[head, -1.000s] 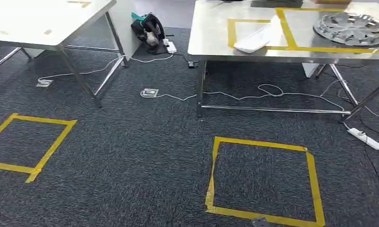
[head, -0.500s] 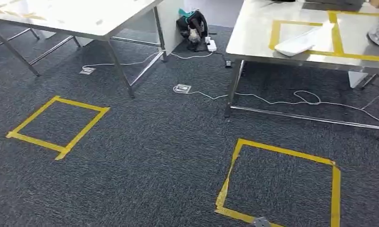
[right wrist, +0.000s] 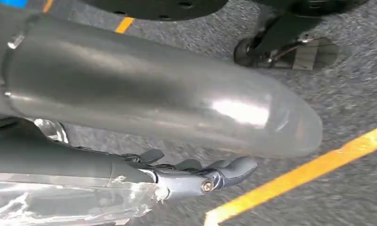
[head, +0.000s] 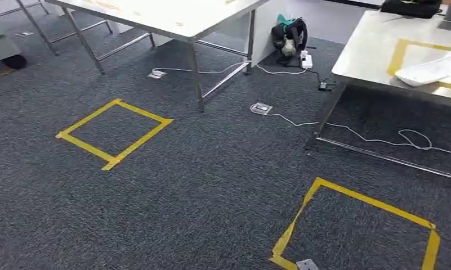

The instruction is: Take the parts from the cabinet and place them on the table.

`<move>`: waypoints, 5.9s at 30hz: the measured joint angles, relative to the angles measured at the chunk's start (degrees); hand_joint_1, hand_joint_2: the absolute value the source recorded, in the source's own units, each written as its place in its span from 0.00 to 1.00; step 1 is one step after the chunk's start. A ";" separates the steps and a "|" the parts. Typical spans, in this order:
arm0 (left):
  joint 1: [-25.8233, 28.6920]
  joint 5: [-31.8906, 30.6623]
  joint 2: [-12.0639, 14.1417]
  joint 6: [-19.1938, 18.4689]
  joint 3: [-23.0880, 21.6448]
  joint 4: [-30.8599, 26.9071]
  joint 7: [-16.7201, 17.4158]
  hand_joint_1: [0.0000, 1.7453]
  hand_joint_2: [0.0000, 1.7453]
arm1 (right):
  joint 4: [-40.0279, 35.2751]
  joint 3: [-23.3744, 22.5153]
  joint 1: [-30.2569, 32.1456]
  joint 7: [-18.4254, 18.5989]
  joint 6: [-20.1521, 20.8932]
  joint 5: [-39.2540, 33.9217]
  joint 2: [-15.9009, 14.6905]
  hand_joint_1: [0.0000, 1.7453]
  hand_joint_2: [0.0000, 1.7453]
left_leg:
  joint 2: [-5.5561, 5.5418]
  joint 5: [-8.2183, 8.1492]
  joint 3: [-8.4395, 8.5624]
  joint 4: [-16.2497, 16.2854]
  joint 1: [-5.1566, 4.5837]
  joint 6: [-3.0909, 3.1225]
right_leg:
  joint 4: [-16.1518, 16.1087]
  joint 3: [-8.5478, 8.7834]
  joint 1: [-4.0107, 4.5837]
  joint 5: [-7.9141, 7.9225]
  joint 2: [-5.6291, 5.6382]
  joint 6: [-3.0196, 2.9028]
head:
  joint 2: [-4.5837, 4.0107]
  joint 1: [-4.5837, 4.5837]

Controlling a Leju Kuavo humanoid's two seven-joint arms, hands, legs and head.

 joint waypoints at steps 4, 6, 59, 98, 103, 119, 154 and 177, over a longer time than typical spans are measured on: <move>0.14 0.00 0.09 0.00 0.00 0.00 0.00 0.00 0.00 | -0.02 0.00 -0.02 0.00 0.02 0.02 0.00 0.00 0.00 | -2.34 0.37 -0.69 -0.44 0.52 -1.16 | -0.16 0.76 0.50 0.42 -2.67 -2.40 | 0.00 -0.04; 0.13 -0.02 0.11 0.00 0.00 0.00 0.00 0.00 0.00 | -0.02 -0.02 -0.23 0.00 0.02 0.07 -0.04 0.00 0.00 | 2.16 -1.48 -1.74 2.20 0.35 -1.41 | -0.43 0.55 0.36 0.98 -4.00 -3.24 | 0.00 -0.37; 0.18 -0.41 -0.26 0.09 -0.02 0.00 -2.27 0.00 0.00 | -0.02 -0.98 0.14 0.70 2.05 0.89 -0.02 0.00 0.00 | 1.15 -1.78 0.19 0.53 0.95 0.02 | 10.34 -6.19 0.53 -1.94 -4.97 -0.27 | 0.00 0.53; 0.11 -0.79 -0.24 0.46 -0.02 0.00 -3.10 0.00 0.00 | 0.00 -2.75 -0.01 -0.98 2.12 0.59 -0.11 0.00 0.00 | 5.56 -1.53 -0.60 0.61 0.83 -1.75 | -0.23 -0.42 1.24 0.43 -5.27 -1.96 | 0.00 0.13; 0.12 -0.76 -0.24 0.46 -0.02 0.00 -3.00 0.00 0.00 | 0.00 -2.80 -0.01 -1.40 2.84 0.66 -0.11 0.00 0.00 | 5.56 -1.49 -0.59 0.61 0.89 -1.74 | -0.21 -0.41 1.31 0.43 -5.27 -1.96 | 0.00 0.16; 0.16 -0.79 -0.20 0.61 0.00 0.00 -2.58 0.00 0.00 | -0.02 -2.97 -0.02 -1.86 2.78 1.07 -0.11 0.00 0.00 | 5.44 -1.31 0.73 -0.57 1.56 -0.63 | 8.43 -5.25 -0.53 -1.05 -5.29 1.25 | 0.00 0.55; -0.19 -2.43 -0.13 1.36 -0.02 0.09 -2.05 0.00 0.00 | 0.00 -3.78 -0.62 -1.90 2.58 2.17 0.37 0.00 0.00 | 5.88 -0.18 -0.79 0.24 -0.70 -1.01 | 0.20 1.13 0.77 -1.57 -4.91 -0.98 | 0.00 0.44; -0.10 -3.15 -0.24 2.34 -0.02 0.09 -2.05 0.00 0.00 | 0.00 -4.31 -0.40 -1.88 2.69 2.84 0.37 0.00 0.00 | 5.83 0.63 -1.71 -0.38 -0.65 -1.57 | -0.52 0.62 1.15 -0.93 -5.24 -2.93 | 0.00 0.44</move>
